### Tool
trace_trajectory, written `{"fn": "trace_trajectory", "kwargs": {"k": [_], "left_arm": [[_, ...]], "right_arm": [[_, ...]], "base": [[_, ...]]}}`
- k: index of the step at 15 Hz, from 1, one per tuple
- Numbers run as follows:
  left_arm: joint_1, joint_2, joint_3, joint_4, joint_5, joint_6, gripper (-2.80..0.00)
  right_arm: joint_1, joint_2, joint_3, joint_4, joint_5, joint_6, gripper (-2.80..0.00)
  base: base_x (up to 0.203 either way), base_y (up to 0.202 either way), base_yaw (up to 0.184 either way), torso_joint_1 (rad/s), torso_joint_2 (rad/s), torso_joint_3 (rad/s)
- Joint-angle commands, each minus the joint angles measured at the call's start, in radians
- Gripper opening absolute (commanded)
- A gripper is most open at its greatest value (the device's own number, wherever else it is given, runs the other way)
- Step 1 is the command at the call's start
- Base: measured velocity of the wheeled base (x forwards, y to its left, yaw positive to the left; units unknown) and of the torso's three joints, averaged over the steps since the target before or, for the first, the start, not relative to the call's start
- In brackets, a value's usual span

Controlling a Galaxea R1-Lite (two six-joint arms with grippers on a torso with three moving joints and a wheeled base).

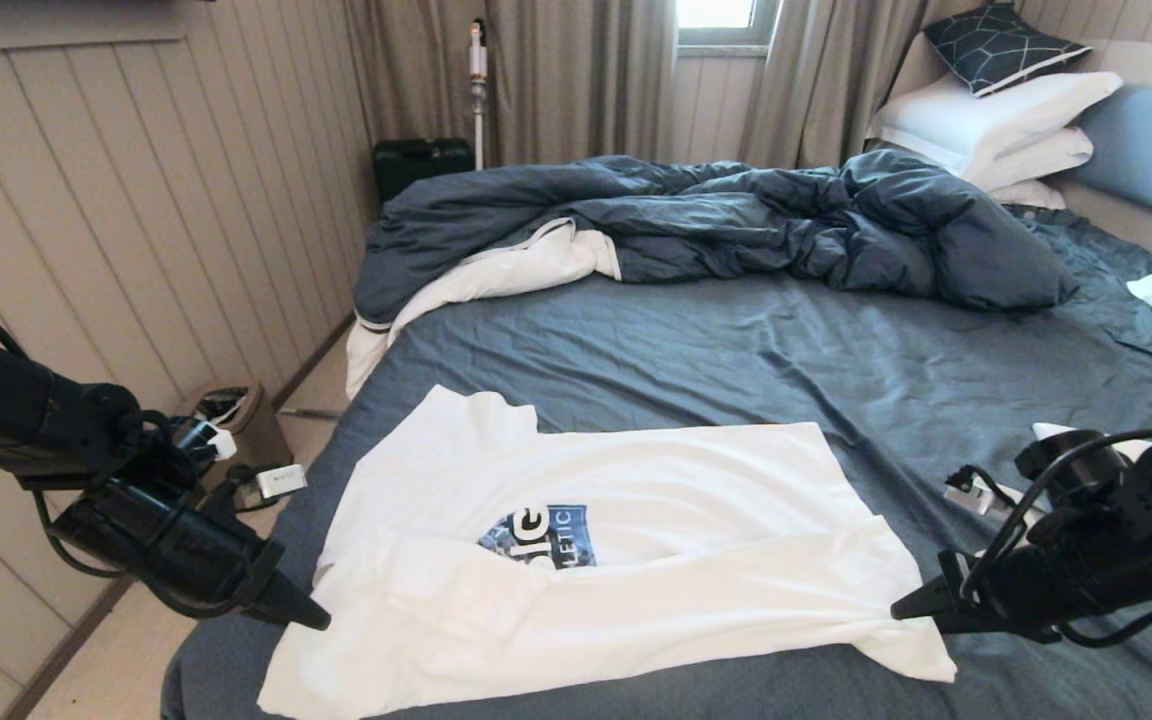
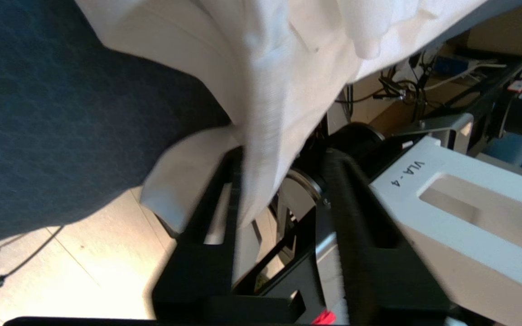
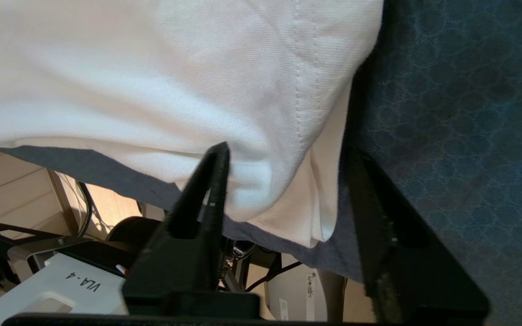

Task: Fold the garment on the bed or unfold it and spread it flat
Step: Fold the white T-shirt

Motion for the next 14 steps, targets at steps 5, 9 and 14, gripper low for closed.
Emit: {"fn": "trace_trajectory", "kwargs": {"k": [5,9,14], "left_arm": [[0.044,-0.026,-0.007,-0.016,-0.004,-0.001,0.0],[0.105,-0.051,-0.016,-0.072,-0.004,-0.001,0.0],[0.144,-0.051,-0.114,-0.065,-0.05,-0.009,0.0]], "right_arm": [[-0.01,-0.023,-0.019,0.001,0.004,-0.003,0.0],[-0.052,-0.06,-0.026,0.001,0.002,-0.023,0.0],[-0.11,-0.089,-0.09,0.006,0.01,-0.008,0.0]], "base": [[0.0,0.0,0.0,0.0,0.0,0.0],[0.0,0.0,0.0,0.0,0.0,0.0],[0.0,0.0,0.0,0.0,0.0,0.0]]}}
